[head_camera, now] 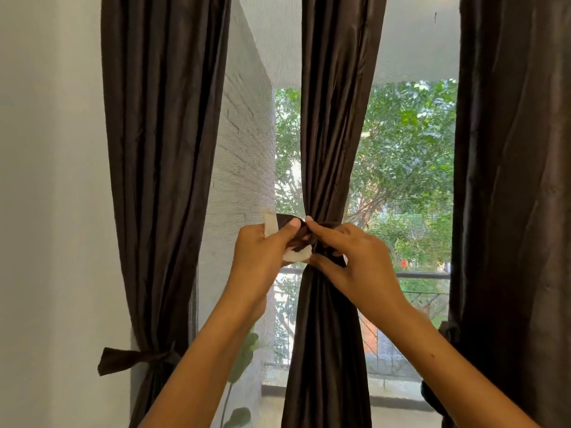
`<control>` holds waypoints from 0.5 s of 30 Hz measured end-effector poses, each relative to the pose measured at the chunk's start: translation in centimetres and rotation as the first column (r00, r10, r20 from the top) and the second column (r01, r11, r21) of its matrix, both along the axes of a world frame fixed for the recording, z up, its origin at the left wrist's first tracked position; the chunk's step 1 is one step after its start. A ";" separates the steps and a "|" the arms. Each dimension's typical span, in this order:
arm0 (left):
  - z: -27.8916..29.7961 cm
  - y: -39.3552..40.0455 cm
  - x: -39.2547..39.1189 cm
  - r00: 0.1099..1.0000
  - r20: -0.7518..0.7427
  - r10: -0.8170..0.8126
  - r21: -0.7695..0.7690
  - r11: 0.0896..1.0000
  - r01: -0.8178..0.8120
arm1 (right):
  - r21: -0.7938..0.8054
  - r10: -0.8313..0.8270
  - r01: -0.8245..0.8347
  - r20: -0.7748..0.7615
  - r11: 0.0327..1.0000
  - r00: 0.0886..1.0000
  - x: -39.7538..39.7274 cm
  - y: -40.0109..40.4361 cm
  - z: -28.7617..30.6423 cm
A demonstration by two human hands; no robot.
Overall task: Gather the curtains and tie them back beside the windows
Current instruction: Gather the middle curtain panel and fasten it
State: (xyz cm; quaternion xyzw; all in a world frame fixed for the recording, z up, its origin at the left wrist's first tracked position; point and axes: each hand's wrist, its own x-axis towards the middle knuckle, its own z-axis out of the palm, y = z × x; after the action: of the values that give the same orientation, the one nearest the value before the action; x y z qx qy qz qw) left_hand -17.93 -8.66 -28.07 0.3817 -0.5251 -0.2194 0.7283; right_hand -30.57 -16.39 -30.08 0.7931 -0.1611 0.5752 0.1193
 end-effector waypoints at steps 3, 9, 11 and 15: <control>-0.1 -0.2 -0.2 0.999 0.025 0.024 -0.012 1.000 -0.024 | -0.050 0.017 -0.013 0.077 0.999 0.997 -0.1 0.1 -0.3; -0.2 -0.4 -0.2 1.000 0.022 0.012 -0.039 0.999 -0.011 | -0.240 -0.046 0.076 0.129 0.968 0.991 -0.2 0.6 -0.7; -0.1 -0.5 0.0 1.000 0.012 -0.012 -0.030 0.999 0.012 | -0.316 -0.088 0.105 0.069 0.943 0.994 -0.5 0.4 -0.4; -0.6 -0.9 0.2 0.990 0.108 0.091 -0.111 0.991 -0.079 | -0.121 0.166 -0.166 -0.010 0.979 0.986 -1.6 -0.3 0.8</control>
State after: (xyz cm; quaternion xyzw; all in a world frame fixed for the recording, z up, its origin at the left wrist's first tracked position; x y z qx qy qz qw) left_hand -17.71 -9.53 -28.66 0.3761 -0.5596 -0.1382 0.7254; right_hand -32.17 -16.69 -29.29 0.7949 -0.0591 0.5920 0.1192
